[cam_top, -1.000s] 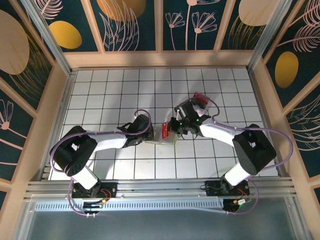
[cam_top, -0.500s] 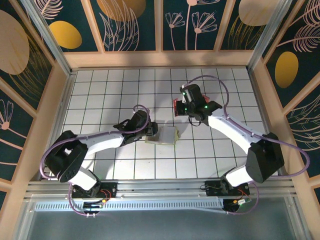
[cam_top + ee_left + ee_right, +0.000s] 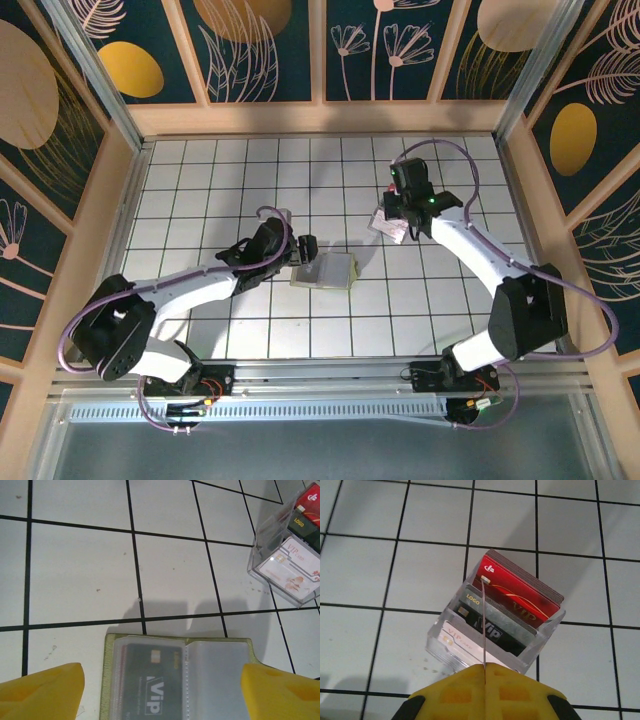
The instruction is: Take the credit cards out of the card holder
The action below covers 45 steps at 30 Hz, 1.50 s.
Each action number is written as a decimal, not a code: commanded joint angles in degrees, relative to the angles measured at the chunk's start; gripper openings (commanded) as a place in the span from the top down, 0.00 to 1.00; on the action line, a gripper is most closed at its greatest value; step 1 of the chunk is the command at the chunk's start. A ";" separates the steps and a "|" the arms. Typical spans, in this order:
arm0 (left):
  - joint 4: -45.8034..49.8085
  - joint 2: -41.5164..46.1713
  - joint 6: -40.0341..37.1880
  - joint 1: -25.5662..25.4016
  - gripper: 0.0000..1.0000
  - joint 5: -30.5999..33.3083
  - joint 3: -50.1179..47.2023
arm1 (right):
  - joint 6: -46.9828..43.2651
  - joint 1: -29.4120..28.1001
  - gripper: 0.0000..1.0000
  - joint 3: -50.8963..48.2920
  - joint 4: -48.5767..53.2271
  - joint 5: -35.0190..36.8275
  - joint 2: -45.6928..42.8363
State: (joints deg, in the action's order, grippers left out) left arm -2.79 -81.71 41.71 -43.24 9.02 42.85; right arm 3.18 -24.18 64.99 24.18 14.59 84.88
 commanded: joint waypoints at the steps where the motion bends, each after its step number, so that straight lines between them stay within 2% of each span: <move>1: -0.64 1.83 0.64 0.09 0.16 2.86 -0.92 | -9.41 0.27 1.00 1.23 -2.62 2.29 2.12; 8: -0.55 2.92 0.94 0.09 0.02 4.85 -1.67 | -16.95 1.61 1.00 5.14 -3.76 5.58 7.90; 21: -1.39 3.91 1.67 0.09 0.02 6.04 -2.95 | -23.48 4.10 1.00 11.02 -3.96 4.36 15.20; 28: -0.99 4.43 1.59 0.09 0.01 6.80 -3.04 | -26.74 4.70 1.00 11.30 -3.97 3.26 15.50; 39: -0.33 4.70 1.42 0.09 0.02 7.41 -2.68 | -27.26 5.88 1.00 9.27 -3.41 -5.12 14.54; 45: -0.03 5.14 1.35 0.09 0.02 7.77 -2.68 | -27.43 6.92 1.00 9.45 -2.22 -5.19 16.13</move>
State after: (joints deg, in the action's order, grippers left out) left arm -3.18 -77.78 42.70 -43.24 15.57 40.49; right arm -23.68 -18.00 74.74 20.78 10.50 100.03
